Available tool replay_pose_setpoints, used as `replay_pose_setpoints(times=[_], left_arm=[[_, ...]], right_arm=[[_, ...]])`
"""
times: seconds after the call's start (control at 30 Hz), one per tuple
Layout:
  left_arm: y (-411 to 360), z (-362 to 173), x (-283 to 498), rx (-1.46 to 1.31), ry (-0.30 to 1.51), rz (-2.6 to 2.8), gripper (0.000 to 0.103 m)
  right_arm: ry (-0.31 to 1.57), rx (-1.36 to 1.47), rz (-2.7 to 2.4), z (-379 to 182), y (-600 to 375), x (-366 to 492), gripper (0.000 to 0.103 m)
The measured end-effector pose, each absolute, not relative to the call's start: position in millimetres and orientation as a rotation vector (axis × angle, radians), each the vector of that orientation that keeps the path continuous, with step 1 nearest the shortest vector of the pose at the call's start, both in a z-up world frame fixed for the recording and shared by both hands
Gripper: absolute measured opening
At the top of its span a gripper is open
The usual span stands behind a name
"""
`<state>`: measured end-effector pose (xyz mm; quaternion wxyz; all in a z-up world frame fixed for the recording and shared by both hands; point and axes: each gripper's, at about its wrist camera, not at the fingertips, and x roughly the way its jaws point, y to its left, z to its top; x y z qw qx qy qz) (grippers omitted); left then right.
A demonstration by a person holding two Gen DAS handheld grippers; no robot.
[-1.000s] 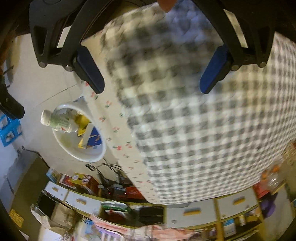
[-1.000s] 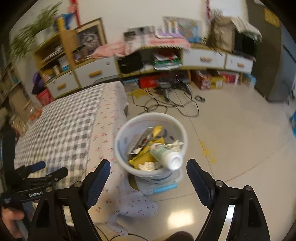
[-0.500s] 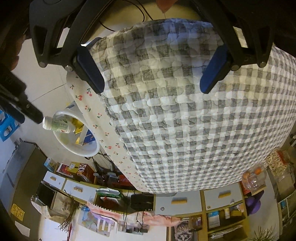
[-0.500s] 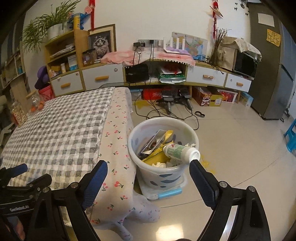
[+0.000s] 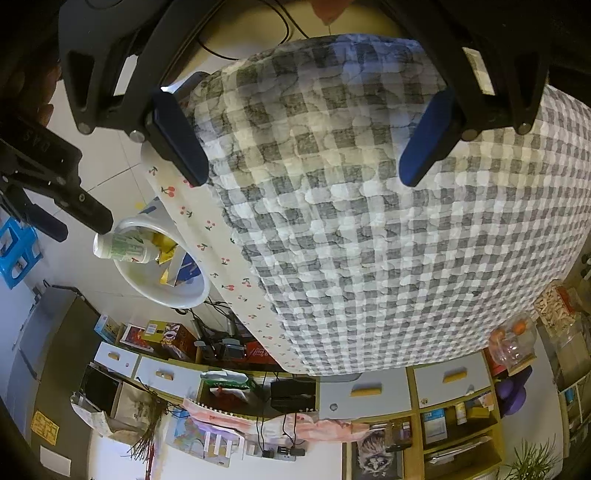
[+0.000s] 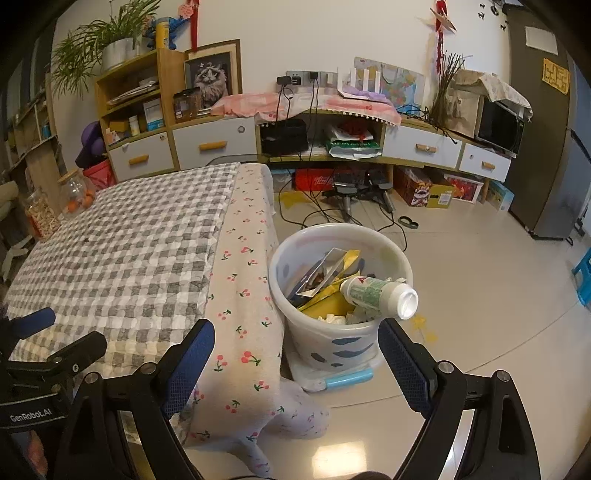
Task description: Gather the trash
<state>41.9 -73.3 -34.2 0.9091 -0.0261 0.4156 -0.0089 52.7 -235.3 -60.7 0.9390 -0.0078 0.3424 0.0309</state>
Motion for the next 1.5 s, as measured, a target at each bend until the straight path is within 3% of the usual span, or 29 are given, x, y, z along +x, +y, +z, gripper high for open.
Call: replay_pose_setpoints(times=[1.5], left_arm=[[-78.5, -35.4, 39.0, -0.045, 0.869, -0.027, 0.102]], right_arm=[[0.73, 0.008, 0.069, -66.1, -234.7, 53.4, 0.092]])
